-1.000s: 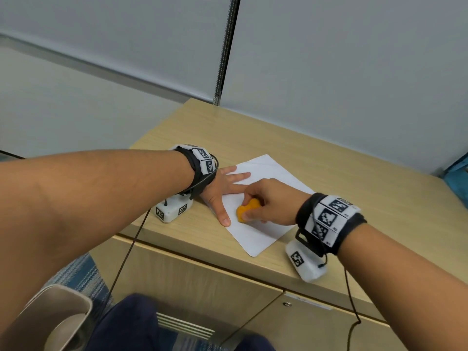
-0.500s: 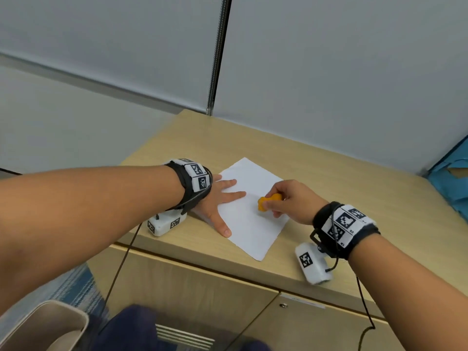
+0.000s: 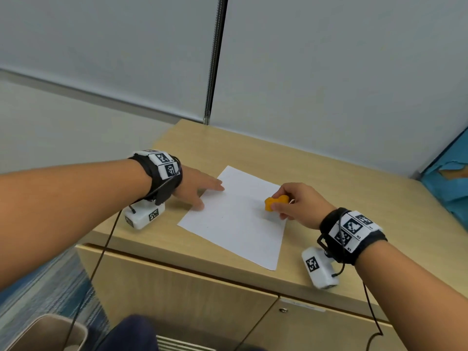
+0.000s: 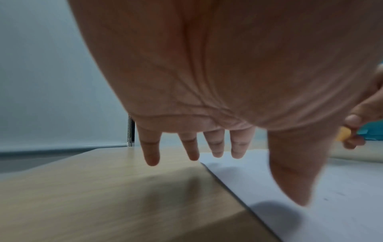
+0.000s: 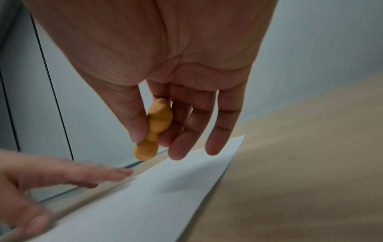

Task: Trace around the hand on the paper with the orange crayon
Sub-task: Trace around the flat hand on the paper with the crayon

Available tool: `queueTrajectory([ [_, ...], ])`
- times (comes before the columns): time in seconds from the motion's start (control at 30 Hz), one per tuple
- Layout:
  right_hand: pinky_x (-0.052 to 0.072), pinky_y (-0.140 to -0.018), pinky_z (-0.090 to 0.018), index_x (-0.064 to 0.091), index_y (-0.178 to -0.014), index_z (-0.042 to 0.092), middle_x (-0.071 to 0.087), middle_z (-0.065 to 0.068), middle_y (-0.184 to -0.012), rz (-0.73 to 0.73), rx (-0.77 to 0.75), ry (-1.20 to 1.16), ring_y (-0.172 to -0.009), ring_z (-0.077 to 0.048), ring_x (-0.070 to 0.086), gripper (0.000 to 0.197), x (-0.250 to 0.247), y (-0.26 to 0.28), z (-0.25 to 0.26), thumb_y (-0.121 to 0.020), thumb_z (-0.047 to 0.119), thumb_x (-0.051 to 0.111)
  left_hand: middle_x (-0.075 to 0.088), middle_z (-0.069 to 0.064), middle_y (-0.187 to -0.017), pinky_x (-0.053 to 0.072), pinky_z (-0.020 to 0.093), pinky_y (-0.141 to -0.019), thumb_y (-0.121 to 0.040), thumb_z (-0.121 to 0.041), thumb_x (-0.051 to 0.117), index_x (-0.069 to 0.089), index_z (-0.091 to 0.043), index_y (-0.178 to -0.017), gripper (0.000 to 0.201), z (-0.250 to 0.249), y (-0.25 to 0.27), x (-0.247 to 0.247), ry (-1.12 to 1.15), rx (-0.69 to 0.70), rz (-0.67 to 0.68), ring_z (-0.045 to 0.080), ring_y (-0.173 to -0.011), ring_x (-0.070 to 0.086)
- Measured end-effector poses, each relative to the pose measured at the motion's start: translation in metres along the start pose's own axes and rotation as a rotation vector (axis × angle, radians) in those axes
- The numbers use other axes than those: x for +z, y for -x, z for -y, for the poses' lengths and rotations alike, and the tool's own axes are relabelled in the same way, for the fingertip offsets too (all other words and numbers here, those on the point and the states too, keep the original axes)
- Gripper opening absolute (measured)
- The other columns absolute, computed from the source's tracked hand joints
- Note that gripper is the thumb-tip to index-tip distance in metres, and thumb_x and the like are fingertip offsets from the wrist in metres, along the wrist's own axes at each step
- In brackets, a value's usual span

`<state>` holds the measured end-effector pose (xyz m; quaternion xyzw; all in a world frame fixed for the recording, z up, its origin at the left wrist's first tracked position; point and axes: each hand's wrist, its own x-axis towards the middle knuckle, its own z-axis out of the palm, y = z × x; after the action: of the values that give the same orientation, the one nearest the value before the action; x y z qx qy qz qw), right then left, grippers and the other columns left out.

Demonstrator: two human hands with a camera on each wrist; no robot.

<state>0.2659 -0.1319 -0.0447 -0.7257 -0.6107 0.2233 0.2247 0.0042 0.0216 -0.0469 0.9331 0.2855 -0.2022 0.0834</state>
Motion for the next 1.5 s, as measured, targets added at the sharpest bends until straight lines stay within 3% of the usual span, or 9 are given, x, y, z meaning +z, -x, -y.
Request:
queueTrajectory([
  [0.13, 0.059, -0.062, -0.031, 0.069, -0.097, 0.017, 0.075, -0.006, -0.087, -0.009, 0.022, -0.082, -0.071, -0.014, 0.072, 0.014, -0.012, 0.000, 0.009, -0.088, 0.023, 0.078, 0.003, -0.011, -0.164, 0.011, 0.040, -0.119, -0.091, -0.059, 0.056, 0.011, -0.046, -0.154, 0.078, -0.007, 0.003, 0.005, -0.031, 0.035, 0.048, 0.017, -0.150, 0.009],
  [0.37, 0.057, -0.061, -0.031, 0.066, -0.095, 0.010, 0.076, -0.010, -0.086, 0.029, 0.008, -0.146, -0.071, -0.018, 0.070, 0.017, -0.005, -0.007, 0.028, -0.085, 0.014, 0.080, 0.031, 0.001, -0.143, 0.041, 0.045, -0.100, -0.069, -0.093, 0.039, 0.013, -0.042, -0.153, 0.102, -0.033, 0.005, 0.020, -0.200, -0.059, -0.087, 0.024, -0.130, 0.035],
  [0.47, 0.059, -0.062, -0.030, 0.065, -0.096, 0.008, 0.074, -0.010, -0.092, 0.032, -0.005, -0.126, -0.071, -0.018, 0.070, 0.020, 0.004, -0.008, 0.032, -0.084, 0.011, 0.080, 0.041, 0.002, -0.134, 0.042, 0.037, -0.094, -0.081, -0.080, 0.045, 0.025, -0.035, -0.153, 0.086, -0.037, 0.005, 0.013, -0.142, -0.043, -0.108, 0.023, -0.119, 0.045],
  [0.6, 0.062, -0.063, -0.030, 0.065, -0.095, 0.010, 0.071, -0.008, -0.099, -0.005, -0.009, -0.115, -0.076, -0.022, 0.074, 0.019, 0.003, -0.007, 0.034, -0.083, 0.008, 0.080, 0.057, -0.014, -0.112, 0.037, 0.022, -0.083, -0.096, -0.033, 0.054, 0.042, -0.032, -0.146, 0.052, -0.023, 0.007, 0.001, -0.058, -0.004, -0.190, 0.008, -0.097, 0.049],
  [0.8, 0.064, -0.068, -0.033, 0.066, -0.100, 0.013, 0.074, -0.009, -0.094, 0.004, 0.015, -0.089, -0.082, -0.026, 0.075, 0.017, 0.000, 0.000, 0.029, -0.086, 0.009, 0.076, 0.016, -0.009, -0.162, 0.017, 0.037, -0.117, -0.099, -0.046, 0.049, 0.024, -0.045, -0.151, 0.058, -0.016, 0.008, 0.011, -0.061, 0.138, -0.046, 0.018, -0.146, 0.020],
  [1.0, 0.061, -0.067, -0.026, 0.075, -0.103, 0.018, 0.072, 0.002, -0.090, 0.053, -0.006, -0.037, -0.076, -0.014, 0.070, 0.018, 0.011, 0.001, 0.032, -0.087, 0.010, 0.073, 0.019, -0.009, -0.154, 0.037, 0.045, -0.104, -0.090, -0.071, 0.037, 0.012, -0.063, -0.145, 0.060, -0.032, 0.008, 0.021, -0.145, 0.059, -0.093, 0.024, -0.132, 0.031],
  [1.3, 0.062, -0.067, -0.033, 0.072, -0.099, 0.023, 0.073, -0.001, -0.087, 0.158, -0.009, 0.024, -0.067, -0.012, 0.068, 0.010, 0.028, 0.005, 0.031, -0.089, 0.023, 0.074, 0.043, -0.006, -0.107, 0.038, 0.033, -0.075, -0.084, -0.076, 0.047, 0.038, -0.042, -0.144, 0.070, -0.054, 0.006, 0.014, -0.220, 0.043, -0.165, 0.015, -0.098, 0.045],
  [1.37, 0.060, -0.064, -0.031, 0.071, -0.096, 0.022, 0.072, 0.000, -0.087, 0.165, -0.012, 0.048, -0.063, -0.012, 0.067, 0.009, 0.031, 0.007, 0.030, -0.088, 0.021, 0.074, 0.045, -0.004, -0.126, 0.044, 0.039, -0.087, -0.079, -0.079, 0.048, 0.040, -0.041, -0.138, 0.071, -0.054, 0.001, 0.013, -0.237, 0.098, -0.181, 0.019, -0.111, 0.046],
  [1.5, 0.061, -0.062, -0.031, 0.070, -0.095, 0.021, 0.074, -0.003, -0.093, 0.152, -0.022, 0.100, -0.057, -0.010, 0.068, 0.009, 0.032, 0.009, 0.027, -0.087, 0.023, 0.073, -0.011, -0.010, -0.164, 0.015, 0.066, -0.112, -0.079, -0.083, 0.044, 0.008, -0.051, -0.150, 0.086, -0.059, -0.014, 0.018, -0.213, 0.145, -0.053, 0.027, -0.151, -0.001],
])
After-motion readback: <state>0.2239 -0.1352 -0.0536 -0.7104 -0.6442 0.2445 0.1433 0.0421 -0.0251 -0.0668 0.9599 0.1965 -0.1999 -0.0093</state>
